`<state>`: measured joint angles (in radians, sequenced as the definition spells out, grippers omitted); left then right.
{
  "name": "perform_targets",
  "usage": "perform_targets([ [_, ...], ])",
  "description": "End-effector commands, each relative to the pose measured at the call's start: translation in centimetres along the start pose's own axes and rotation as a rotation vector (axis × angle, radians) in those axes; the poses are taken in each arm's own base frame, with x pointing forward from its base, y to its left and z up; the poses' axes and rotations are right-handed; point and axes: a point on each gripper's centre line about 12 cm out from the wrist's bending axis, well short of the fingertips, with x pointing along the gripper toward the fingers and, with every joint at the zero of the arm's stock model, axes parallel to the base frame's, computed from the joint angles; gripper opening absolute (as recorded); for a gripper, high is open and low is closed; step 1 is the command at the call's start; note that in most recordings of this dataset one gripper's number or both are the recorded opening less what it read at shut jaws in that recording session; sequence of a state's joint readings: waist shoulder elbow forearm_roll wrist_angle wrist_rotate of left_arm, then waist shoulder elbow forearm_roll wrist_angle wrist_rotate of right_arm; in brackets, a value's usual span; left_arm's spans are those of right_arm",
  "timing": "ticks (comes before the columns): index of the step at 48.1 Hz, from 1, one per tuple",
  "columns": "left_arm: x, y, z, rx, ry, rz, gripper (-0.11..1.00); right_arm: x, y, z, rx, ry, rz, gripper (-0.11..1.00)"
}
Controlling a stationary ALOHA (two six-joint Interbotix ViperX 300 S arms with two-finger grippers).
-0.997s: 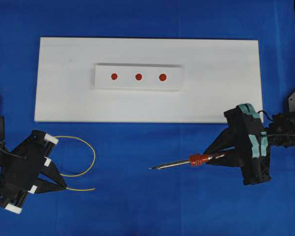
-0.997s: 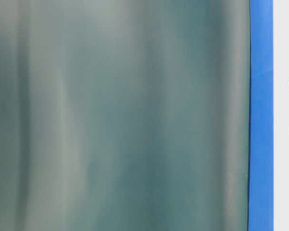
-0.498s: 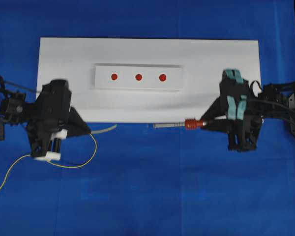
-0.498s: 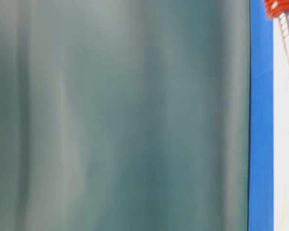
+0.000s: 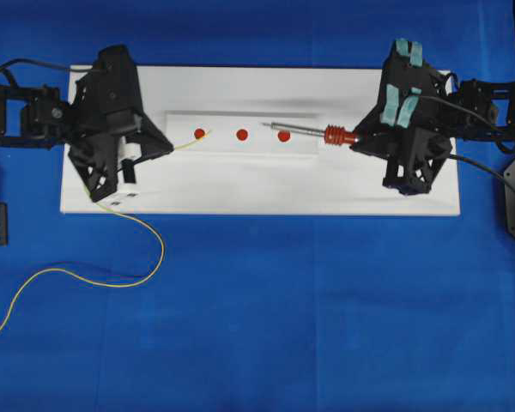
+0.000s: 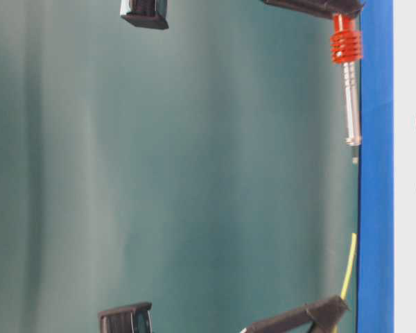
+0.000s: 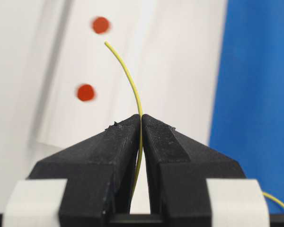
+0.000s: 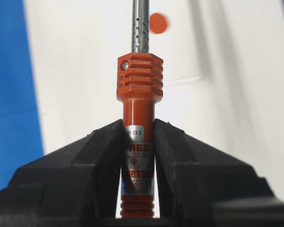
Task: Touch the tip of the soldering iron to the tip of the solder at the mark.
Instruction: 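Lift both tools and bring them up over the red-dot strip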
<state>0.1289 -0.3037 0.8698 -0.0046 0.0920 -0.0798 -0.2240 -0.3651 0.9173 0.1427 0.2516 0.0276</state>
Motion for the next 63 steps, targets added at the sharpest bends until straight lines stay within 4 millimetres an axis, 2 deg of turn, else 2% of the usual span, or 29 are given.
perform_targets([
  [1, 0.0, 0.2, 1.4, 0.009, -0.031, 0.007, 0.03, -0.3, -0.2, 1.4, -0.004, -0.038, -0.006, 0.08],
  [24, -0.2, 0.6, 0.7, -0.01, 0.009, 0.018, 0.03, -0.3, -0.2, 1.3, 0.001, -0.012, -0.009, 0.08],
  [49, -1.0, 0.4, -1.2, -0.079, 0.089, 0.019, 0.03, 1.4, 0.1, 2.9, -0.006, 0.037, -0.01, 0.08],
  [63, -1.0, 0.5, -1.2, -0.077, 0.089, 0.02, 0.03, 1.5, 0.1, 3.2, -0.003, 0.035, -0.01, 0.08],
])
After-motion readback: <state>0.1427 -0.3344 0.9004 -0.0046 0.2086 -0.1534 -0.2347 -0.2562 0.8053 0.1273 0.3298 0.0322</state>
